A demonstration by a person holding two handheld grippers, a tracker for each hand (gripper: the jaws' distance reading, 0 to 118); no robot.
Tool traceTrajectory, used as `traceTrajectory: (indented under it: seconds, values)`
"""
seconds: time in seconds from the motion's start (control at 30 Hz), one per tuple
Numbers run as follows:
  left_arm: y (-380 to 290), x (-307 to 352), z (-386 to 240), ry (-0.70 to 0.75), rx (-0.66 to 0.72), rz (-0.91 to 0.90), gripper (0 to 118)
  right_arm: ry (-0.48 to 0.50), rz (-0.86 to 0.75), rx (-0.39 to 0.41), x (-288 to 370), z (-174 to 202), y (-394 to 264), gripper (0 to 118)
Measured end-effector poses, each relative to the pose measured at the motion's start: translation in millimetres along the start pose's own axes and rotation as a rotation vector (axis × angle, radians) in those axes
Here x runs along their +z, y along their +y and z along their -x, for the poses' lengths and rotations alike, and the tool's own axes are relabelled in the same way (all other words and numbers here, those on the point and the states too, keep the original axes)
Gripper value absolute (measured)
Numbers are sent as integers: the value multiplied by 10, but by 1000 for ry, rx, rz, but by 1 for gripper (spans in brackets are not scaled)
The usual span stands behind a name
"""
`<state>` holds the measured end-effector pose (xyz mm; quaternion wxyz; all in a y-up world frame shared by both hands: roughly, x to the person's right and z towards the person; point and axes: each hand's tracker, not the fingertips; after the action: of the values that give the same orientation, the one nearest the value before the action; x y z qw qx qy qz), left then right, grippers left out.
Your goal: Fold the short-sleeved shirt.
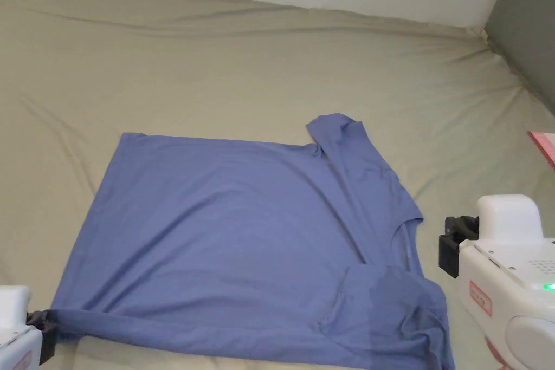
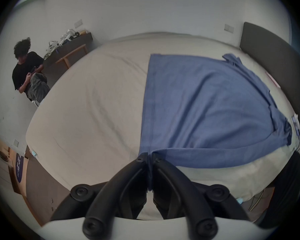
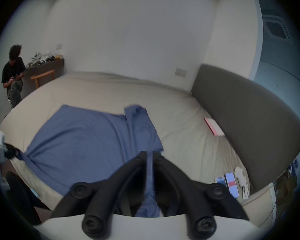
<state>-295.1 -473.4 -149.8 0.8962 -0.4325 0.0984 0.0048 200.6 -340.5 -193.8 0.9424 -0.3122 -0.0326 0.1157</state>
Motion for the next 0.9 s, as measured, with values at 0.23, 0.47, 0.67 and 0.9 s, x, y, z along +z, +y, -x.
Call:
traceTrajectory:
  seconds: [0.23,0.47,0.67,0.9]
  values:
    - [63,185,-97,30,28,-38,1,78,370,38,-434,-203,-1165,99]
    - [6,116,-158,52,7,8,1,122,421,35,-724,-88,-1433,98]
    - [7,115,-189,64,-2,27,1,183,459,49,-969,-47,-1413,69]
    - [53,106,-223,70,-25,25,1,250,408,33,-882,-199,-1378,4]
